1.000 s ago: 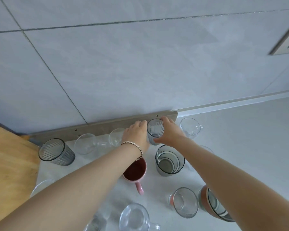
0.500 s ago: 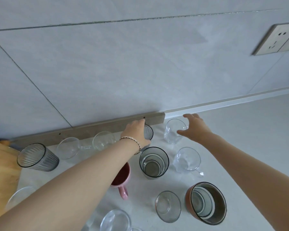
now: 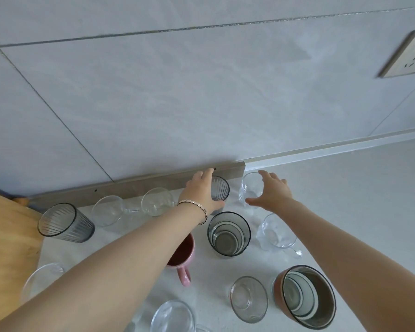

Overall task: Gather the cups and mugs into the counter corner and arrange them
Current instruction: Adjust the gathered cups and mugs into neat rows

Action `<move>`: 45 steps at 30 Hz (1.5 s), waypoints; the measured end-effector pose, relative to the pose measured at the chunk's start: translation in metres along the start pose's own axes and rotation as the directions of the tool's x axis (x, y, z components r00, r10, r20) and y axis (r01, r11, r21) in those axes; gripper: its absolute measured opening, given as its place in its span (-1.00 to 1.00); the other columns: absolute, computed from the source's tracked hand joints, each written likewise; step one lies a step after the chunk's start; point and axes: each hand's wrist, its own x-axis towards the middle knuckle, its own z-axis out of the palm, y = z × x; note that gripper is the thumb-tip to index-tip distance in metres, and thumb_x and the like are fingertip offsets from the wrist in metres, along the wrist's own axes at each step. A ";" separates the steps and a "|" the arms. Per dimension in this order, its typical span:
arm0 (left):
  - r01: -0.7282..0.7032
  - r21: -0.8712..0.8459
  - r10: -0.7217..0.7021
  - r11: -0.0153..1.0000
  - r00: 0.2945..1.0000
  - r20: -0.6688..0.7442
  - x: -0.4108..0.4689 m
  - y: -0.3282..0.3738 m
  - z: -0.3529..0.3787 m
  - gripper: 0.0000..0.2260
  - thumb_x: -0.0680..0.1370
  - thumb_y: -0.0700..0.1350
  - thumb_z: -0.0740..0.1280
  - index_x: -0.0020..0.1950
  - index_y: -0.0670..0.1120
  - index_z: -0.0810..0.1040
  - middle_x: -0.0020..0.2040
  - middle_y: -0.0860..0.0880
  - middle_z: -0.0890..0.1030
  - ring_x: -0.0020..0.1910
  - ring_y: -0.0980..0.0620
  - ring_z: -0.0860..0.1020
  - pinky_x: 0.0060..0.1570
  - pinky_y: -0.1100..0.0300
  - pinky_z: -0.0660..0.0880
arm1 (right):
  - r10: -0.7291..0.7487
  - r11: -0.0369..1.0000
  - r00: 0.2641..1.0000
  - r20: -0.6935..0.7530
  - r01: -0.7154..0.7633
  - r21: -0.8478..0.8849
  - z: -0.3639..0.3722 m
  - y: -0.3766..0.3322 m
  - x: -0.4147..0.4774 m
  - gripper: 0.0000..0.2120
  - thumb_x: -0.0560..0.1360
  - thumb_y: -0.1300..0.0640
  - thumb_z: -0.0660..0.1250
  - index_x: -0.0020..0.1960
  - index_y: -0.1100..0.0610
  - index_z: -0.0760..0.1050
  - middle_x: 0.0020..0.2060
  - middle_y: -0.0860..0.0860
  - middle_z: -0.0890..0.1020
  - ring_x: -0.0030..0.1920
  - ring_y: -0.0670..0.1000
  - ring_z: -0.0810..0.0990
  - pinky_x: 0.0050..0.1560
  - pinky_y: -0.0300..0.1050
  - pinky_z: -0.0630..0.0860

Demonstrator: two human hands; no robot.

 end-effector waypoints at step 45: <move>0.570 -0.263 -0.617 0.778 0.774 -0.145 -0.194 -0.252 -0.039 -0.33 0.34 0.04 0.48 0.36 -0.07 0.29 0.35 -0.10 0.27 0.29 -0.14 0.40 0.12 0.09 0.46 | -0.464 0.875 0.843 0.273 0.485 -0.011 0.154 -0.225 -0.166 -0.10 0.36 0.02 0.49 0.54 0.10 0.06 0.47 -0.02 0.22 0.42 0.07 0.31 0.37 -0.08 0.34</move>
